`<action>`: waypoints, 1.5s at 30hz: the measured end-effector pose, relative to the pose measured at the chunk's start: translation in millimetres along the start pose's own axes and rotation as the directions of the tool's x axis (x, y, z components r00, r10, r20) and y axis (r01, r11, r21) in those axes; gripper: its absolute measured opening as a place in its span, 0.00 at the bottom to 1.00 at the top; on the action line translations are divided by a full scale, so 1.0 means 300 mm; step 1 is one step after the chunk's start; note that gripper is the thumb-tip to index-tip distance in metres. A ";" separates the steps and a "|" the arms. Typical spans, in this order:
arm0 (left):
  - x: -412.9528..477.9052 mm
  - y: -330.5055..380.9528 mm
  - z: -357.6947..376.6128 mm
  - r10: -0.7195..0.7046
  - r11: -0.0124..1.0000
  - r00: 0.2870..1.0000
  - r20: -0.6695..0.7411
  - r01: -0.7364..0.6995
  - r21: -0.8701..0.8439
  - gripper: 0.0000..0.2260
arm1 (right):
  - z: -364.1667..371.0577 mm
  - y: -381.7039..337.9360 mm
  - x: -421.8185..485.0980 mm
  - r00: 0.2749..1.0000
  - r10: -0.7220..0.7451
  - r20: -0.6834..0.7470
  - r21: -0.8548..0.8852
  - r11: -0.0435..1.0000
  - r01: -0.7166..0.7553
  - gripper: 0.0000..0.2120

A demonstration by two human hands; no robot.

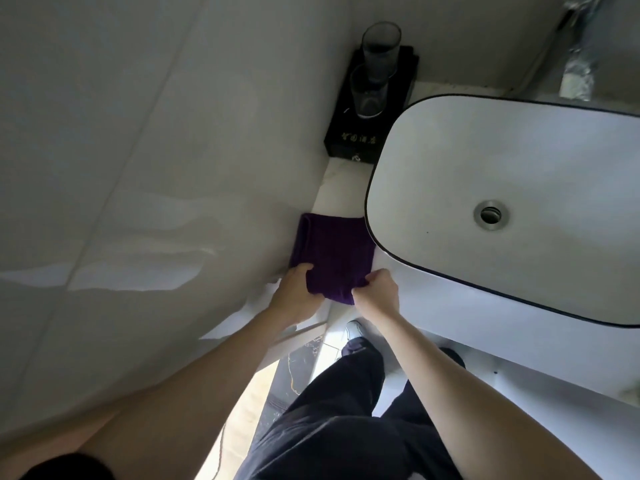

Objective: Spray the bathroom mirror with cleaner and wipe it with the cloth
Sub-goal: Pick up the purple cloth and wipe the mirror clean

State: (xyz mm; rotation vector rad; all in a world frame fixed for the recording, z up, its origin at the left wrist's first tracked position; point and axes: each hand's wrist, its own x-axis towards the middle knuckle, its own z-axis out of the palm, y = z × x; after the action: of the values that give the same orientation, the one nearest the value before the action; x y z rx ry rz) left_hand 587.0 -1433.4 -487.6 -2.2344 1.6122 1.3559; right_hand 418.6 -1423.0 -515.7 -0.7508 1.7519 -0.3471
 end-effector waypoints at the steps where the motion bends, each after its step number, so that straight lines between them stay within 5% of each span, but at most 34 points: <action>1: -0.007 0.000 -0.001 -0.012 0.999 1.000 -0.004 0.012 -0.040 0.33 | 0.001 -0.015 -0.002 1.000 0.008 0.009 0.024 1.000 -0.009 0.14; 7: -0.019 -0.020 0.007 -0.059 0.964 0.998 -0.023 0.051 -0.259 0.26 | -0.023 -0.125 -0.058 0.973 -0.218 0.075 -0.071 0.972 0.223 0.06; 15: -0.057 0.009 -0.027 -0.178 0.828 0.984 0.000 0.150 -0.541 0.19 | -0.073 -0.191 -0.146 0.850 -0.518 0.093 -0.222 0.822 0.525 0.09; 24: -0.093 0.078 -0.031 -0.204 0.795 0.979 0.020 0.177 -0.579 0.08 | -0.202 -0.234 -0.221 0.802 -0.590 0.099 0.017 0.807 0.591 0.13; 26: -0.111 0.084 -0.033 -0.225 0.744 0.971 0.081 0.225 -0.629 0.03 | -0.241 -0.275 -0.251 0.771 -0.629 0.101 0.049 0.777 0.627 0.12; 32: -0.157 0.141 -0.042 -0.103 0.586 0.962 0.254 0.265 -0.766 0.07 | -0.366 -0.402 -0.340 0.720 -0.694 0.031 0.209 0.709 0.674 0.10; 38: -0.181 0.314 -0.082 0.036 0.408 0.976 0.216 0.183 -0.895 0.09 | -0.532 -0.512 -0.409 0.650 -0.758 -0.058 0.425 0.570 0.703 0.11; 45: -0.142 0.609 -0.191 0.136 0.316 0.990 0.049 0.004 -0.949 0.08 | -0.667 -0.524 -0.468 0.649 -0.749 -0.136 0.512 0.507 0.693 0.10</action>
State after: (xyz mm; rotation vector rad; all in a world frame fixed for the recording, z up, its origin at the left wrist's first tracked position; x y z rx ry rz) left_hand 474.1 -1513.4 -348.6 -2.3842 0.8266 3.0081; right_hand 300.9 -1479.3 -255.9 -1.0413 1.0489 -1.2971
